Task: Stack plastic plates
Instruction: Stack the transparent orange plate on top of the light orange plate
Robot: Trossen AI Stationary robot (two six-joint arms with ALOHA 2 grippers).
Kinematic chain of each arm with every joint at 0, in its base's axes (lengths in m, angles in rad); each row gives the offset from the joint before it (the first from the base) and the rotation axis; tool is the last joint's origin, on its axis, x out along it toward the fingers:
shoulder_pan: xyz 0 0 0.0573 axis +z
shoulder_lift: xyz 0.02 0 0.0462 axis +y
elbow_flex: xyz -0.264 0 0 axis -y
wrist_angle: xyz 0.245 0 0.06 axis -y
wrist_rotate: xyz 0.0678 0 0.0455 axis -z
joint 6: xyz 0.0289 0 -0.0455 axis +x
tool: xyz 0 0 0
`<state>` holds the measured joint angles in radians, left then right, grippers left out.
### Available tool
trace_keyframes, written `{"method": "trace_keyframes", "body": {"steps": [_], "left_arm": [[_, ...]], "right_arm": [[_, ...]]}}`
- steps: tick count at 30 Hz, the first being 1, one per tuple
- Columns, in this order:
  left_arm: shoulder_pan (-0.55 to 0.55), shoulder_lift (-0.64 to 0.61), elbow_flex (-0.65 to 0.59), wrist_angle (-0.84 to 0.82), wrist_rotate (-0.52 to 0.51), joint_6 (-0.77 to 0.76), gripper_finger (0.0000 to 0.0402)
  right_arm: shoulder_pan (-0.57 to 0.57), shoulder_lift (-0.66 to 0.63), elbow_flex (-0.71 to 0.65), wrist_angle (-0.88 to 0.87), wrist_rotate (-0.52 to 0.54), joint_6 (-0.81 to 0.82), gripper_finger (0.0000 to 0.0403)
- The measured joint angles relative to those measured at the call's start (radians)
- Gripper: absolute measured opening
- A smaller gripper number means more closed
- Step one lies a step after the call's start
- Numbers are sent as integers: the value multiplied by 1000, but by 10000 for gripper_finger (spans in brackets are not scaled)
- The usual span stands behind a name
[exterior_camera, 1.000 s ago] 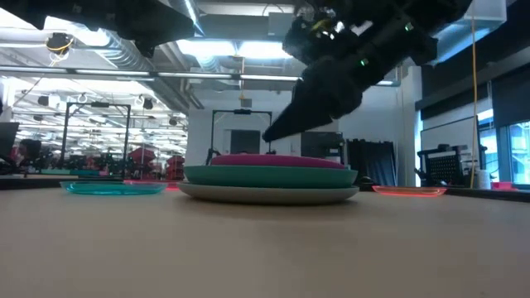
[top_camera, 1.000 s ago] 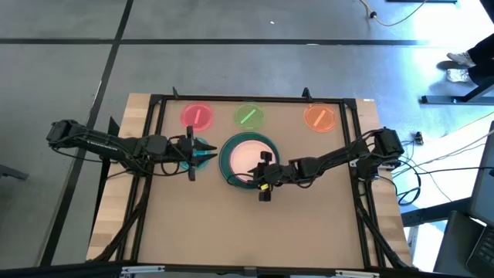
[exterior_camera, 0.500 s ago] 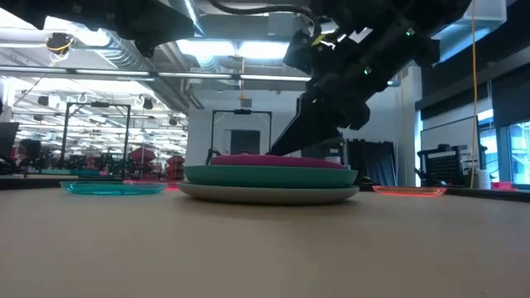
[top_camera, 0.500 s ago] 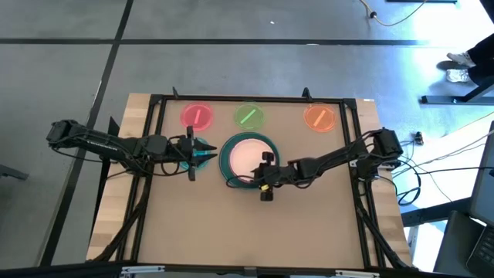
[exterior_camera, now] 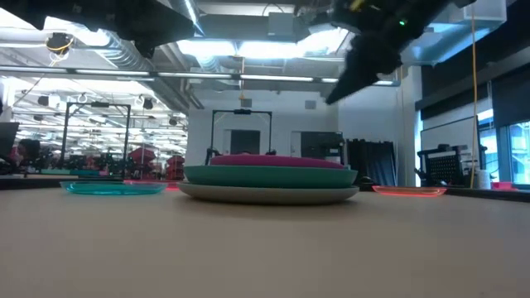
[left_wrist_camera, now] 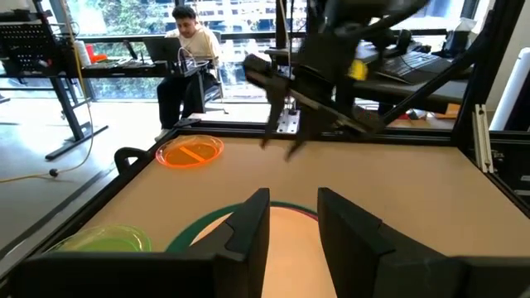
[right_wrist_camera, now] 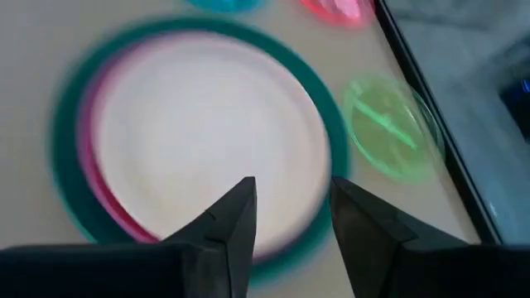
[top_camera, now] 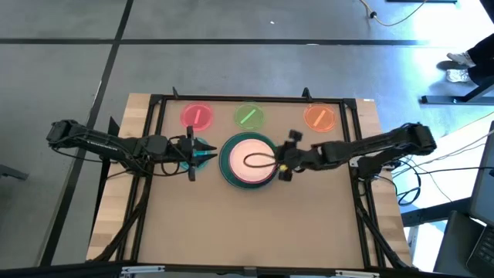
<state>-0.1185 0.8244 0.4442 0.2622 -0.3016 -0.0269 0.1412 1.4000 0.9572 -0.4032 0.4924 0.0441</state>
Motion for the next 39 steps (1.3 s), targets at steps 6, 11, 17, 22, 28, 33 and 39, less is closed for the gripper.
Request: {"method": "trace_keyframes", "body": {"steps": [6,11,17,22,28,33,39], "left_arm": [[0,0,0,0,0,0,96],[0,0,0,0,0,0,96],[0,0,0,0,0,0,96],[0,0,0,0,0,-15,96],[0,0,0,0,-2,-16,96],[0,0,0,0,-3,-15,96],[0,0,0,0,-4,-15,96]], "right_arm": [[-128,-61,0,-231,24,53,147],[-269,-58,-7,-314,2,57,147],[-458,-56,-74,-278,-106,56,147],[-596,-55,-157,-206,-167,56,147],[-705,-54,-256,-73,-216,53,147],[-772,-54,-318,34,-217,52,147],[-843,-54,-353,102,-275,51,147]]}}
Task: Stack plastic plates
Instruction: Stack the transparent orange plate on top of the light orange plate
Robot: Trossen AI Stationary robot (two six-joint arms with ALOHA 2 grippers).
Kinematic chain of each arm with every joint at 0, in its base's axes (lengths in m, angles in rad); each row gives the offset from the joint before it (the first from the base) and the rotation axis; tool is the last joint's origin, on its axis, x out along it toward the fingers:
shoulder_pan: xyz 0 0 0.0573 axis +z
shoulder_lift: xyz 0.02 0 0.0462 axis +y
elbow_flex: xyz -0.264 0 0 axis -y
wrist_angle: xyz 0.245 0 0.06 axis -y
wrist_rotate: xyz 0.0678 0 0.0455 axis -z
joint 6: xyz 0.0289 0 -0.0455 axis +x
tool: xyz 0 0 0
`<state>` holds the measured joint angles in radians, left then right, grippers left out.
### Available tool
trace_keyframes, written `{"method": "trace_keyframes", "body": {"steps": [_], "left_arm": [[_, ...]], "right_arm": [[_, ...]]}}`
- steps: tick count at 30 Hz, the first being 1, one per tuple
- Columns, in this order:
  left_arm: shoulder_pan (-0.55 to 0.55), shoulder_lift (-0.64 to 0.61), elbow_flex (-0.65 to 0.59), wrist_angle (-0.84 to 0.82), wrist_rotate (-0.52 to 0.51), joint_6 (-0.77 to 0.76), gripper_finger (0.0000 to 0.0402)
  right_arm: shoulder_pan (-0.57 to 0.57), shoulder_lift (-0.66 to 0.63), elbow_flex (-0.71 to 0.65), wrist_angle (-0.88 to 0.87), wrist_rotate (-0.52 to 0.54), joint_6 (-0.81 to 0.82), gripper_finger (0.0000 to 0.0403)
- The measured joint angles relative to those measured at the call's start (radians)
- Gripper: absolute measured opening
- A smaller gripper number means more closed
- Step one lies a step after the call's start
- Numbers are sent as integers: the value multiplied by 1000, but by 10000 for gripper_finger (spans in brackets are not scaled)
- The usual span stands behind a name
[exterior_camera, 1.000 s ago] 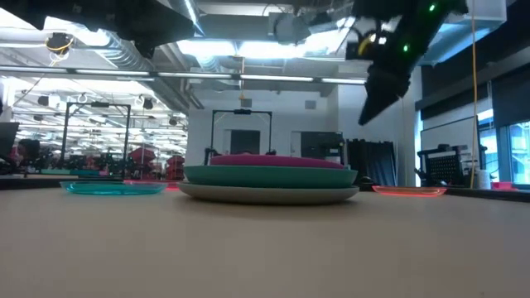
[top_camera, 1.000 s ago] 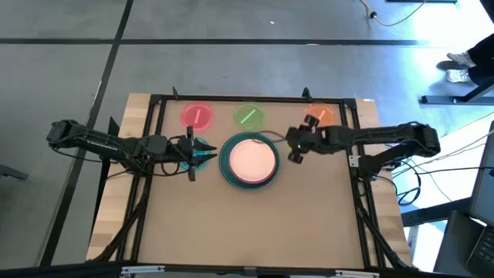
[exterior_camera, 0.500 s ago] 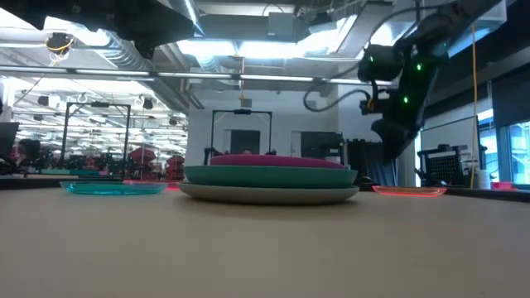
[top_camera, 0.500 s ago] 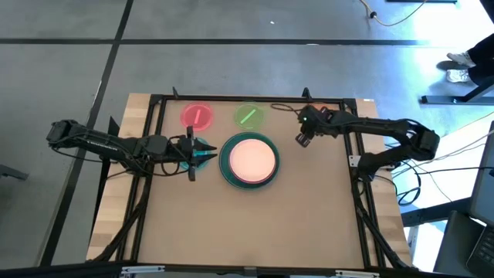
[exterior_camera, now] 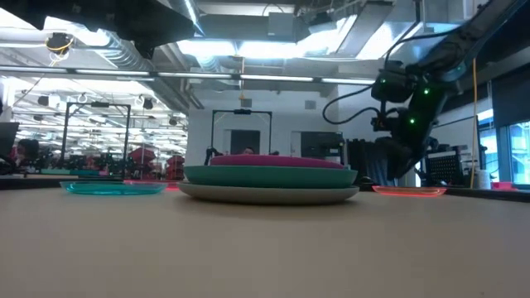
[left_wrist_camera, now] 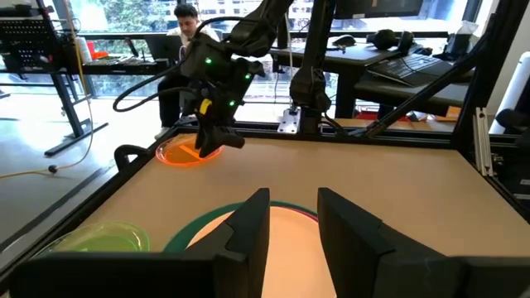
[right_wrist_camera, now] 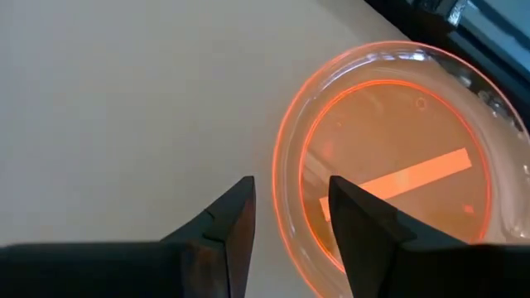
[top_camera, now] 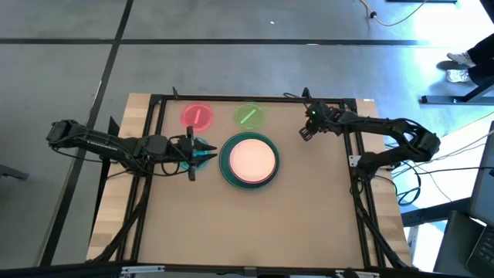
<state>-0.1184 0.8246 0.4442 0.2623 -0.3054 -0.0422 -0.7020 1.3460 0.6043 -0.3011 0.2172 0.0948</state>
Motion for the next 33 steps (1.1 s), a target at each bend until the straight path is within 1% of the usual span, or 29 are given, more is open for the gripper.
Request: {"method": "trace_keyframes", "body": {"steps": [3,6,10,17,22,25,31,33], "left_arm": [[0,0,0,0,0,0,96],[0,0,0,0,0,0,96],[0,0,0,0,0,0,96],[0,0,0,0,0,0,96],[0,0,0,0,-1,0,96],[0,0,0,0,0,0,96],[0,0,0,0,0,0,96],[0,0,0,0,0,0,96]], "right_arm": [[-22,0,-5,18,-28,1,147],[-19,3,-5,27,-35,3,147],[-19,44,-5,45,-38,1,147],[-19,145,-5,117,1,-22,147],[-17,179,-3,140,22,-24,141],[-17,180,-3,141,16,-29,115],[-17,182,-3,144,1,-69,30],[-17,182,-3,144,4,-78,9]]}}
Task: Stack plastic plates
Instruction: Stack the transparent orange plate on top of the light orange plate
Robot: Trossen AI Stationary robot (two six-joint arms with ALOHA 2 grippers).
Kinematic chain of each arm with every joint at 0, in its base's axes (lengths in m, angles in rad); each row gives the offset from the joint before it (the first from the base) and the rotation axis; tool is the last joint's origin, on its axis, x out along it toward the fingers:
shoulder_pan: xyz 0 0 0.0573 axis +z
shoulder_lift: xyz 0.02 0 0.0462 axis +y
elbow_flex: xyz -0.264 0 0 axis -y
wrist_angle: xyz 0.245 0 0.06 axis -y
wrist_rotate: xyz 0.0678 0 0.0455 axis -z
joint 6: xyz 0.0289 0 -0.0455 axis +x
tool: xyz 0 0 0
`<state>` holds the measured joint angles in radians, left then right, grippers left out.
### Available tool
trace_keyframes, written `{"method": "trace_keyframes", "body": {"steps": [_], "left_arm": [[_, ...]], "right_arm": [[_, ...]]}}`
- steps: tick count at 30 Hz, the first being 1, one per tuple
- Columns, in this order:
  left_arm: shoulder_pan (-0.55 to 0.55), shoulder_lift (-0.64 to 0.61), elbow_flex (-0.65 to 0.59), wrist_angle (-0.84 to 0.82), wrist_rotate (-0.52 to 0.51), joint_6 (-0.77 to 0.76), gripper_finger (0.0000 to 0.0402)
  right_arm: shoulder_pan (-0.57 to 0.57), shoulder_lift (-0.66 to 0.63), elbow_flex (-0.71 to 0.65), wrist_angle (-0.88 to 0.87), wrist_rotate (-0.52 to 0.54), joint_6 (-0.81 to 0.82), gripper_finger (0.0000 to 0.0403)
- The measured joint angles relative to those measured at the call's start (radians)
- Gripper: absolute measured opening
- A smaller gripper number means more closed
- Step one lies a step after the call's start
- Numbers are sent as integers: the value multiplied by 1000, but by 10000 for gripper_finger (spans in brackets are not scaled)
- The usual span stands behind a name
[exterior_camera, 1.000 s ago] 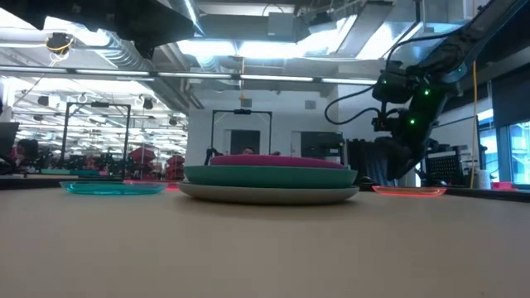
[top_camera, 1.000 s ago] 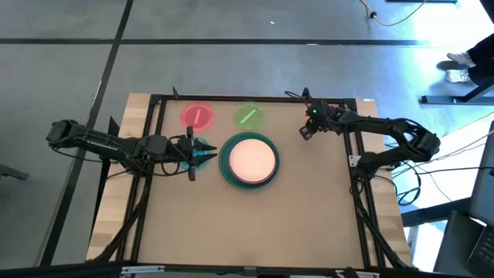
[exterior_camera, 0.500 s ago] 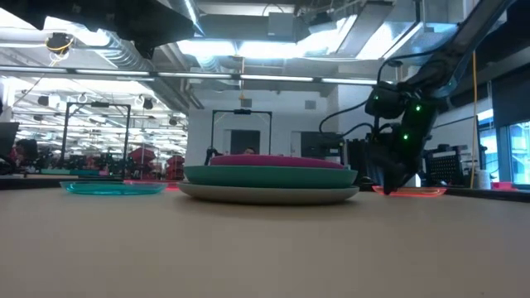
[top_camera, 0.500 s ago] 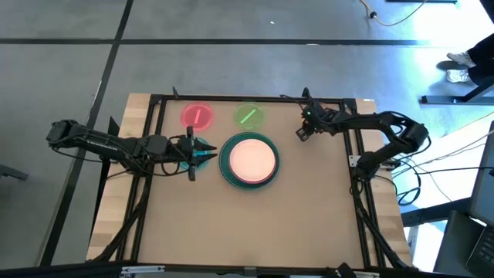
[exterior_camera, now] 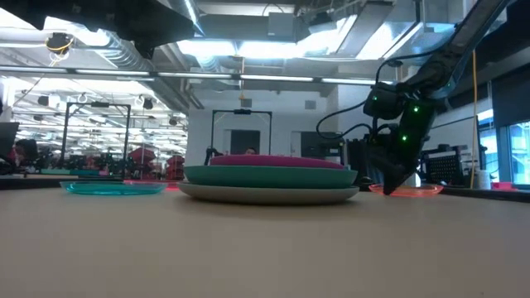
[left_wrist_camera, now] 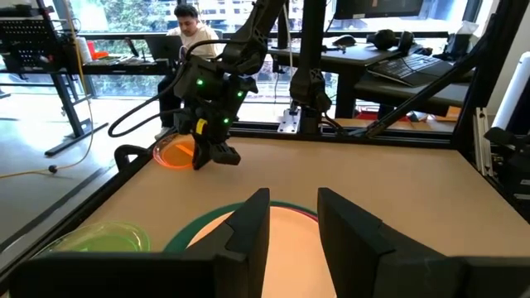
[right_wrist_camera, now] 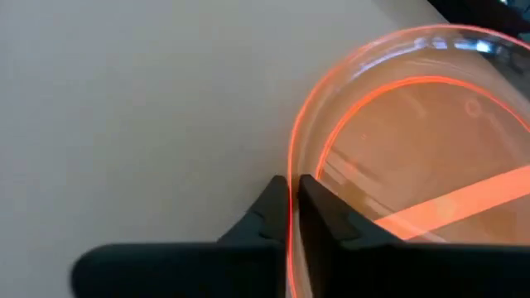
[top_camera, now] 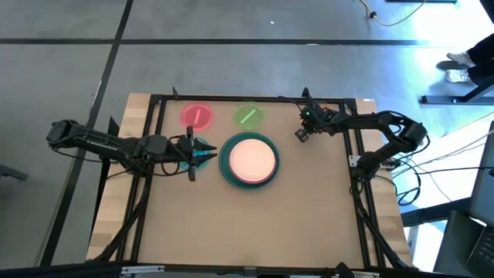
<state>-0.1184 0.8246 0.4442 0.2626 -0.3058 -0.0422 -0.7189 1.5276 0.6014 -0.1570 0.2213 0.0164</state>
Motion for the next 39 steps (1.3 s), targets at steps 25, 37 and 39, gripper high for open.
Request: {"method": "trace_keyframes", "body": {"steps": [25,37,39], "left_arm": [[0,0,0,-1,0,0,96],[0,0,0,-1,0,0,96],[0,0,0,0,0,0,96]], "right_arm": [[390,-76,217,-56,3,-101,1],[674,-76,283,87,-67,-161,1],[711,-75,283,113,-93,-174,1]]}}
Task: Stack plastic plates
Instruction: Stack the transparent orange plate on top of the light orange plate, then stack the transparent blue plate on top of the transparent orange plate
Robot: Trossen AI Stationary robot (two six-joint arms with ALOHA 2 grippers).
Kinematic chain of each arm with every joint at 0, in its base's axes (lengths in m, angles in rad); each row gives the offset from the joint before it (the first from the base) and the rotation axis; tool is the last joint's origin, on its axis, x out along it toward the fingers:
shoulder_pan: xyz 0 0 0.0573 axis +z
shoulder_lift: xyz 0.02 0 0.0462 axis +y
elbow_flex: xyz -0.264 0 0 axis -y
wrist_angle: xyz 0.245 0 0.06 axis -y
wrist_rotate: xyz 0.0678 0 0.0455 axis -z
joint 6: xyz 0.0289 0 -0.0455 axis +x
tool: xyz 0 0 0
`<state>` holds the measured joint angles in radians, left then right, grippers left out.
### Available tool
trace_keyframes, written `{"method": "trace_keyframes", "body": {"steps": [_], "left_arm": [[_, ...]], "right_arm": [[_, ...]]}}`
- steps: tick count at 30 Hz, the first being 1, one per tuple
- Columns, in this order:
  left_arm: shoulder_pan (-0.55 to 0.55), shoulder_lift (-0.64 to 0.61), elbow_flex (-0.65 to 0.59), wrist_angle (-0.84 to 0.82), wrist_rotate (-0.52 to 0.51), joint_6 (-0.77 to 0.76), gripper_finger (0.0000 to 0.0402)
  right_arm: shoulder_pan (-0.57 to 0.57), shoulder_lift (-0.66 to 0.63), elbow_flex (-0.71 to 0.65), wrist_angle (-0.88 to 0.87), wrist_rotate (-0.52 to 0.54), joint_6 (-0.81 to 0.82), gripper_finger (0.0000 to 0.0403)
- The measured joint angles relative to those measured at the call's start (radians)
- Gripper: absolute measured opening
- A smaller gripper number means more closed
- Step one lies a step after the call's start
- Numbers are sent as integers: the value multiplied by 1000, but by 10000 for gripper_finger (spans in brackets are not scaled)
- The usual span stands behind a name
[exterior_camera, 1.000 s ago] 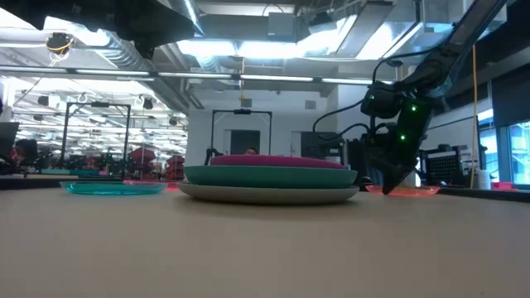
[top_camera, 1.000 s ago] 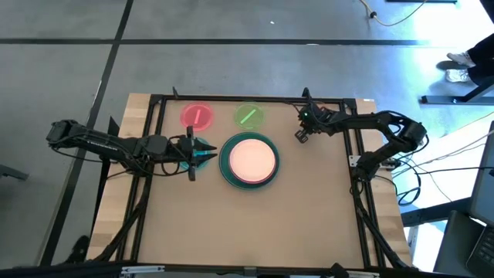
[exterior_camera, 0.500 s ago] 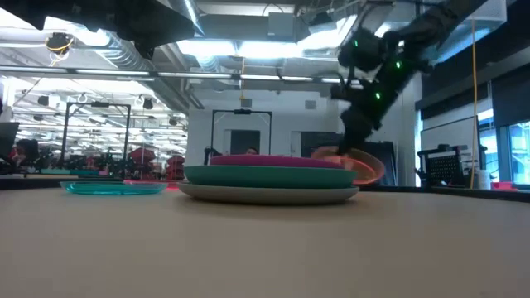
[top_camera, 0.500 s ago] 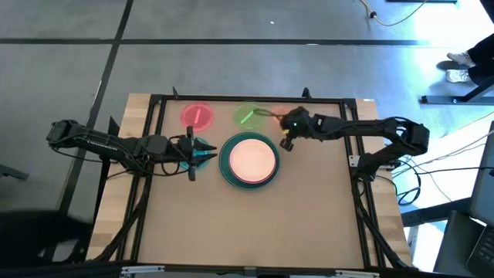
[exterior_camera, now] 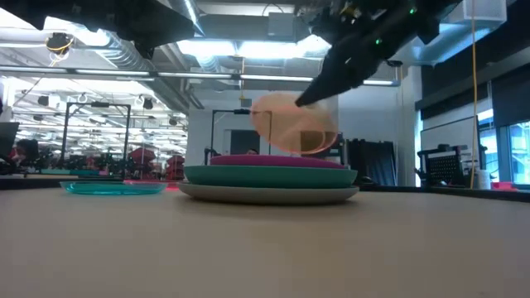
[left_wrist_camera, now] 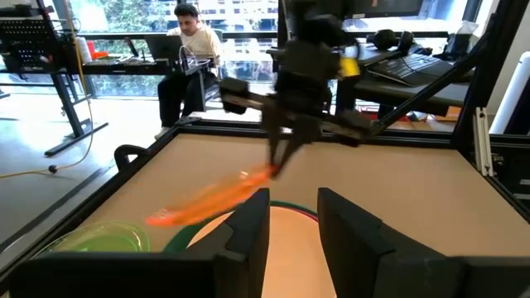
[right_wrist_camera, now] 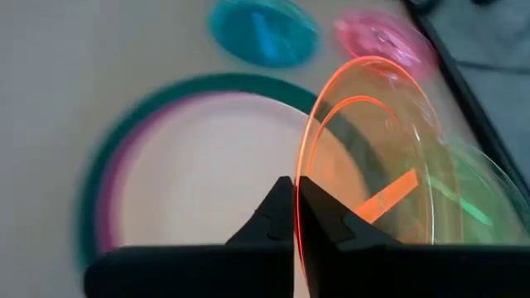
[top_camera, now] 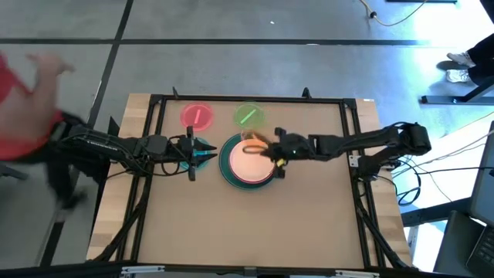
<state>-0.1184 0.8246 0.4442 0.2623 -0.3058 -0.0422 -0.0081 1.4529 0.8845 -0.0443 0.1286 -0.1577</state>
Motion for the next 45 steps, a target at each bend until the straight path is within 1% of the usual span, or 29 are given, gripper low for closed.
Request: {"method": "trace_keyframes", "body": {"steps": [4,8,15,19,21,23,30,34,36,39,45], "left_arm": [[0,0,0,0,0,0,96],[0,0,0,0,0,0,96],[0,0,0,0,6,0,96],[0,0,0,0,7,0,96],[0,0,0,0,8,0,96],[0,0,0,0,8,0,96],[0,0,0,0,8,0,96],[0,0,0,-4,8,-1,96],[0,0,0,-14,8,-1,96],[0,0,0,-55,8,-16,96],[0,0,1,-248,-7,-110,96]], "right_arm": [[52,30,0,40,-49,-8,1],[80,79,0,55,-97,-8,1],[86,142,0,54,-95,15,1],[86,171,0,74,-53,52,3],[86,184,0,79,-45,55,14],[86,200,0,93,-43,57,33],[86,218,1,128,-42,75,128],[94,209,13,141,-54,91,166],[105,209,11,176,-68,103,176],[149,217,11,230,-60,104,183],[250,217,10,335,-1,96,179]]}}
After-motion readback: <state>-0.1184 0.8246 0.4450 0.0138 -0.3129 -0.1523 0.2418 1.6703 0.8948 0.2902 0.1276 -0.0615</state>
